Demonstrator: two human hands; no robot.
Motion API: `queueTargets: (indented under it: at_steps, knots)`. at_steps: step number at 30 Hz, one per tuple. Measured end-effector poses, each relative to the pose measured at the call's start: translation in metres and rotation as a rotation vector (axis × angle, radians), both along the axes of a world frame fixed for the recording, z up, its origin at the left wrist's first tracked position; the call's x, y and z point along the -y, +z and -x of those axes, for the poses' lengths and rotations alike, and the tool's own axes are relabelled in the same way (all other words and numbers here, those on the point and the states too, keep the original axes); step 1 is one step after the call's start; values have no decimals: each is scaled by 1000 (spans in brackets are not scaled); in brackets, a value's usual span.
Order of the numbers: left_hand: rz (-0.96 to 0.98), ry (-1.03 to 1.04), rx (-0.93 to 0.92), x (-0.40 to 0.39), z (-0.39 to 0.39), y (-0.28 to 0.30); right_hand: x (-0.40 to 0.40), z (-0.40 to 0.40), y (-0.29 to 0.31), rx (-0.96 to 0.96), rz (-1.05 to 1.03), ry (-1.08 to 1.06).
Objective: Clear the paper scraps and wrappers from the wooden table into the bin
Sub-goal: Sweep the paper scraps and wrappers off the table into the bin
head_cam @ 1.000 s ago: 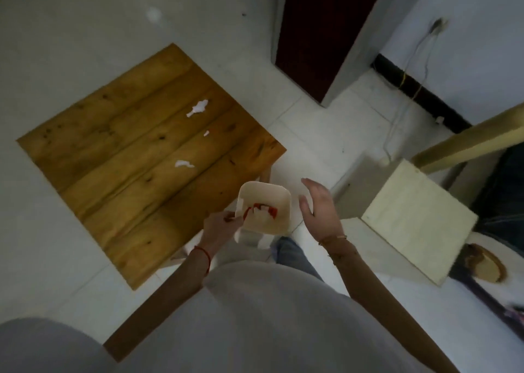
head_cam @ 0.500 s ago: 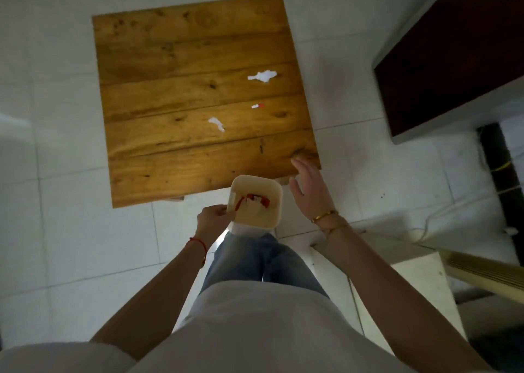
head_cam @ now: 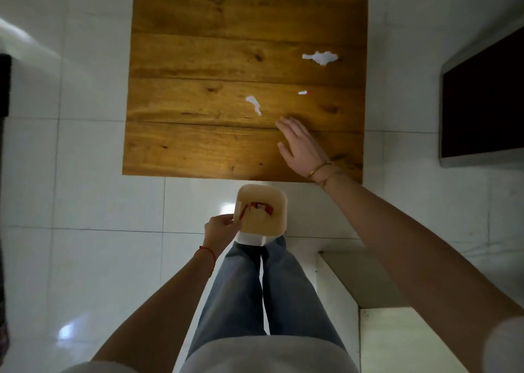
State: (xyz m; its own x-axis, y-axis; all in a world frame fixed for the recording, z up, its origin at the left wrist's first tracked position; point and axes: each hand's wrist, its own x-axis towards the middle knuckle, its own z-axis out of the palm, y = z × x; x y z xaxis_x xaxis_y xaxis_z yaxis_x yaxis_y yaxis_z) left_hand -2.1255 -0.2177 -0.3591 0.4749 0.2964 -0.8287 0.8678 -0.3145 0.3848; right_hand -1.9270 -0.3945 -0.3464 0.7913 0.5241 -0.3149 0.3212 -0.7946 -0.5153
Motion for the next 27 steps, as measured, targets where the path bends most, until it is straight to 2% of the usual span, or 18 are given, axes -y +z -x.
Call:
queueTargets:
  at_steps: [15,20,27]
  knots:
    - [14,62,38,-12,0,-89,-67,-74,-106,48,225,225]
    - [0,38,48,-12,-1,-99,-49,-37,-121,90,204,366]
    - [-1,50,61,2,-7,-100,-5,78,-112,-4,77,556]
